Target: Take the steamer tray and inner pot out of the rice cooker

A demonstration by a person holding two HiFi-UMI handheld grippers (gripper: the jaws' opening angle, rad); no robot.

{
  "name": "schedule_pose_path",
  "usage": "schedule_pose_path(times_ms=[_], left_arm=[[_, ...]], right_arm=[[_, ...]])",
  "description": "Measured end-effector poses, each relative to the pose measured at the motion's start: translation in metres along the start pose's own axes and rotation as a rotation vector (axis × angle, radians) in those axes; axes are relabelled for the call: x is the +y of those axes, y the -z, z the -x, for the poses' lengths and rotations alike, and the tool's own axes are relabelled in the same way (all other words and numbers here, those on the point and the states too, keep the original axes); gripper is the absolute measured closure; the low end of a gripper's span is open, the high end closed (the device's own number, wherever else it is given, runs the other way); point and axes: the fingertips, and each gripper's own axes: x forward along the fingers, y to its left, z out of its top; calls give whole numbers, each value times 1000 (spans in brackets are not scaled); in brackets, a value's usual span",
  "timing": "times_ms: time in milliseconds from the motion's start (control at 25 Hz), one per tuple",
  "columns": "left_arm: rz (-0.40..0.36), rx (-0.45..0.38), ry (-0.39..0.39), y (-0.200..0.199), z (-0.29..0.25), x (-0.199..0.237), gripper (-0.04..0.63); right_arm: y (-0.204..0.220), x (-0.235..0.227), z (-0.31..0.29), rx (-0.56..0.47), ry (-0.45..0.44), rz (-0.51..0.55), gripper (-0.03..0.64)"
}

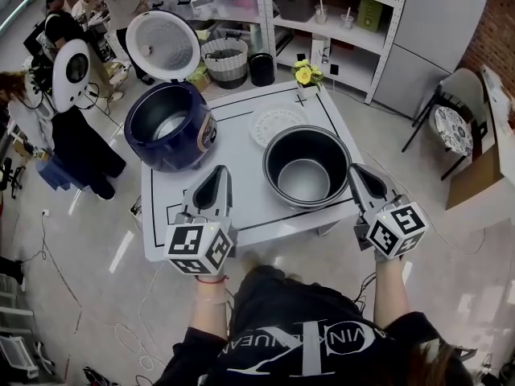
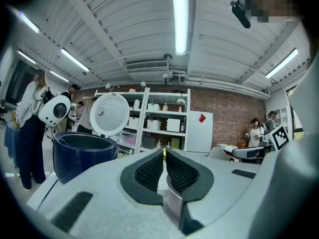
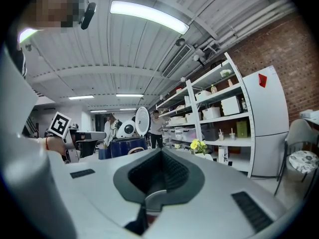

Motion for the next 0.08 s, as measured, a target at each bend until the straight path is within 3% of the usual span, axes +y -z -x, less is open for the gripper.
schedule_pose_path(times_ms=[80], left_arm=[[6, 4, 1, 1, -3, -1, 572]], right_arm=[[0, -2, -1, 3, -2, 1, 618]])
